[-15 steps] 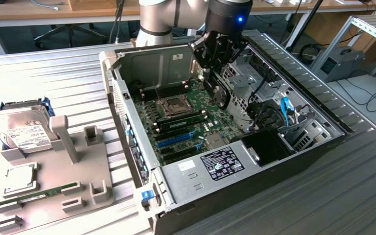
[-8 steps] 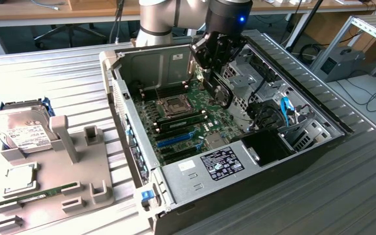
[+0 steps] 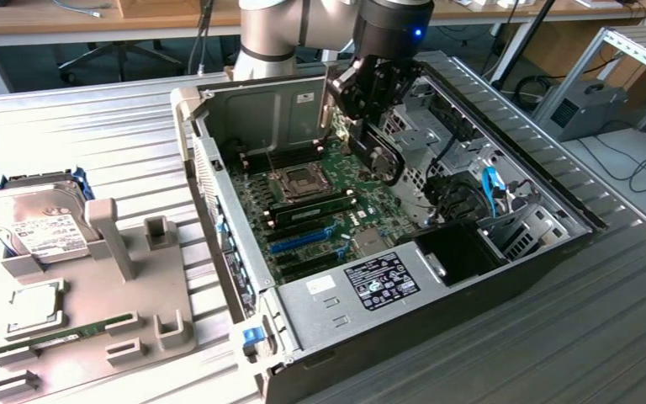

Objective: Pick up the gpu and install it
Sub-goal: 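Insert the gpu into the slot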

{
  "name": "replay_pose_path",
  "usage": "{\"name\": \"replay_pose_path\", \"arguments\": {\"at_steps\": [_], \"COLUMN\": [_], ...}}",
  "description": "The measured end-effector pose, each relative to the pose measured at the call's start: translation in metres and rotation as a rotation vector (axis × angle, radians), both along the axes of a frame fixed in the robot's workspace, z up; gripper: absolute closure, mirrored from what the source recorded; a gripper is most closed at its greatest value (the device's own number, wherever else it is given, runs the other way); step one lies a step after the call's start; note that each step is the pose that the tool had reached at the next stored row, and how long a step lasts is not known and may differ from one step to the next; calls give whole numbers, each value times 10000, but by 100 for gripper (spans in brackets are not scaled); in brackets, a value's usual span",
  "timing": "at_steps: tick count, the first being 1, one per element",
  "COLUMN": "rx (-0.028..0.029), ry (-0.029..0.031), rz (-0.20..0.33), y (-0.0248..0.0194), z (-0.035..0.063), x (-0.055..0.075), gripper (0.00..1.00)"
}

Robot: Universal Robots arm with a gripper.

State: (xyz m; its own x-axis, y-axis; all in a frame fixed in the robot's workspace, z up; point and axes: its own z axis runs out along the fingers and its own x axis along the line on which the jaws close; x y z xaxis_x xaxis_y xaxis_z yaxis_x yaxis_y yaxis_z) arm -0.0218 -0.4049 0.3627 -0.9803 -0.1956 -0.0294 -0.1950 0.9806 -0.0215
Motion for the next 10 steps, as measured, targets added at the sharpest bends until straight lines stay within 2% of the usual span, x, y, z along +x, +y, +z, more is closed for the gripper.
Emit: {"name": "replay_pose_path", "arguments": {"at_steps": [10], "rx": [-1], "ry": [0], "rz": [684], "y": [0], "z": [-1], "x": [0], "gripper": [74]}}
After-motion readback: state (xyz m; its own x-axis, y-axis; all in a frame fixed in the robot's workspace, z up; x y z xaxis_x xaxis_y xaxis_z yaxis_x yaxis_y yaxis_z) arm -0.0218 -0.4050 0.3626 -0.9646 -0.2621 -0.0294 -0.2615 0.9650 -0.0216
